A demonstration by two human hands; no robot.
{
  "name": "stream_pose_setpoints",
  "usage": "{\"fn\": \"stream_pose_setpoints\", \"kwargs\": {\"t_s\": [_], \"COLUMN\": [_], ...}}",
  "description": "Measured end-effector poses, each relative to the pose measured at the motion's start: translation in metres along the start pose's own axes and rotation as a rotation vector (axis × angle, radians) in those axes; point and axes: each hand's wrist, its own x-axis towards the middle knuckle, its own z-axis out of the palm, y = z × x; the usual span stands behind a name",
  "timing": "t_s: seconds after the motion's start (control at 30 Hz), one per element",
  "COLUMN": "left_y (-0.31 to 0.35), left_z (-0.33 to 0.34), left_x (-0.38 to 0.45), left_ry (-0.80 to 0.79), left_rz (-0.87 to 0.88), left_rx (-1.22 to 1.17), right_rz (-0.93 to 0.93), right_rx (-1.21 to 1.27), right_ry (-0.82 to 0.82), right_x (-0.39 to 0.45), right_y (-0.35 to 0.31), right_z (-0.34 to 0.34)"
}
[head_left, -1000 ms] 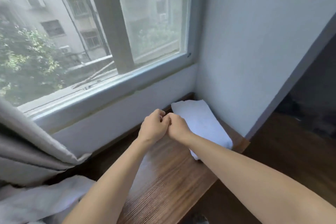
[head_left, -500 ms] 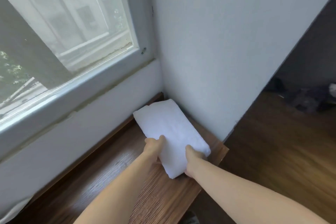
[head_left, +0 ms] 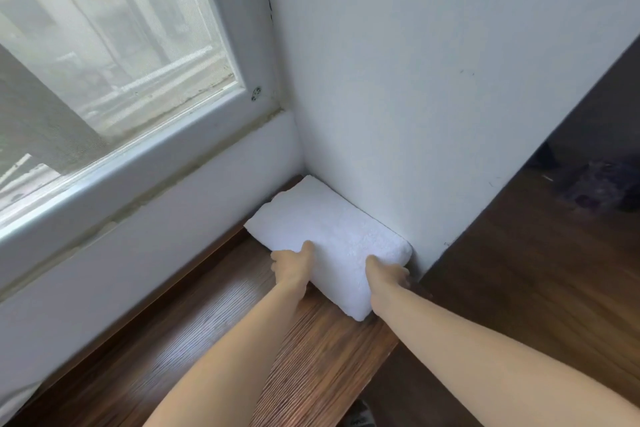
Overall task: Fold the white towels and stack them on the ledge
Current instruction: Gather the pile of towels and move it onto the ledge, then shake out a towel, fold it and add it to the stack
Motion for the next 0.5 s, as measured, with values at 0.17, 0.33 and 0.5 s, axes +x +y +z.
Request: {"fn": "stream_pose_setpoints", "kwargs": {"t_s": [0.17, 0.33, 0.5], "left_y": [0.012, 0.015, 0.007], "left_z": [-0.006, -0.061, -0.173], "left_x": [0.000, -0.030, -0.070], "left_ry": [0.021, 0.059, 0.162], "left_rz": [0.035, 0.145, 0.328], "left_rx": [0.052, 0.057, 0.142], "right_rz": [0.007, -0.191, -0.387], "right_rx": [-0.054, -0.106, -0.113], "right_ry": [-0.143, -0.358, -0.656], "right_x": [-0.040, -0.100, -0.203], "right_y": [-0.005, -0.025, -0.033], "right_z": [0.024, 0.062, 0.126]}}
